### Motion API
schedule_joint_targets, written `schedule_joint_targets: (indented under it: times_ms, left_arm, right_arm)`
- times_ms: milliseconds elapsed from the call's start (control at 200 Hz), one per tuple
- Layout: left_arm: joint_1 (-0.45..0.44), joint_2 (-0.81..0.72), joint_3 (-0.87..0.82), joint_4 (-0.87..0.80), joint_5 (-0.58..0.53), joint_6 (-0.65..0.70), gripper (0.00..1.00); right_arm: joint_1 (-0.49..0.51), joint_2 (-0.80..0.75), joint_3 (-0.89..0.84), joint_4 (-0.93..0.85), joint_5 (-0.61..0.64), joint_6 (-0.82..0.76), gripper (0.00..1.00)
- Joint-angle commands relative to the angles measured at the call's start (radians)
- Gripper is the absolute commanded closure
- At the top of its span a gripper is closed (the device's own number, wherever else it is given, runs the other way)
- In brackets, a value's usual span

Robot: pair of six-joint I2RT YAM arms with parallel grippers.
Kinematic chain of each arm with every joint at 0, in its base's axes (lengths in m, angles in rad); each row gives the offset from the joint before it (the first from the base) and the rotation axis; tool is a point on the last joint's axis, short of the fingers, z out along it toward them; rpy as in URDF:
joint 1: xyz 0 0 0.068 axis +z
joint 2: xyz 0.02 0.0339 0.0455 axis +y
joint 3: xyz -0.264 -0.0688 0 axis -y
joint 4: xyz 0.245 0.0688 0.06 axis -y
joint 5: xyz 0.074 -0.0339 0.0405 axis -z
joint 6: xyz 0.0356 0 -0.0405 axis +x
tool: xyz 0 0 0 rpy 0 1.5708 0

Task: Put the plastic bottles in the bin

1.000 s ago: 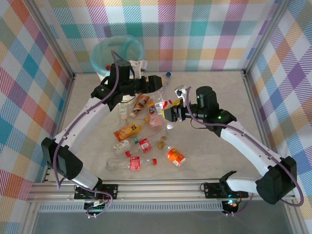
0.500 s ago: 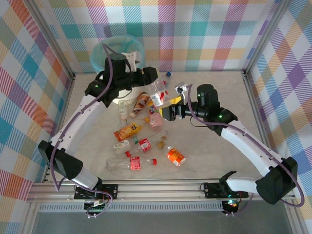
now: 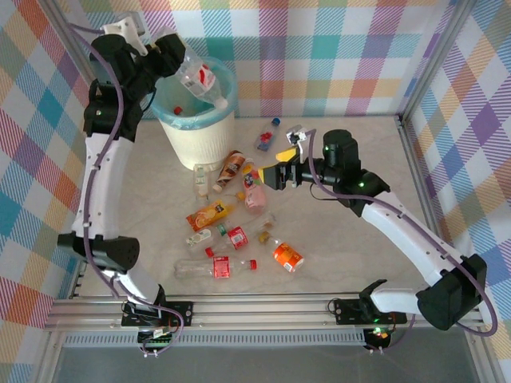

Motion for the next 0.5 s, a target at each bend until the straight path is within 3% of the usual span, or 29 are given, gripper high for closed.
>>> schedule_joint_targets:
  times_ms: [0,495]
  left_arm:
    - [0.036,0.092,0.079,0.022,-0.077,0.082,0.41]
    - [0.124,0.337,0.194,0.017,-0.091,0.172,0.40]
  right_arm:
    - [0.006,0.025,0.050,0.009,-0.022,-0.027,0.07]
    - [0.021,0.114,0.117,-0.050,-0.045,-0.091,0.11]
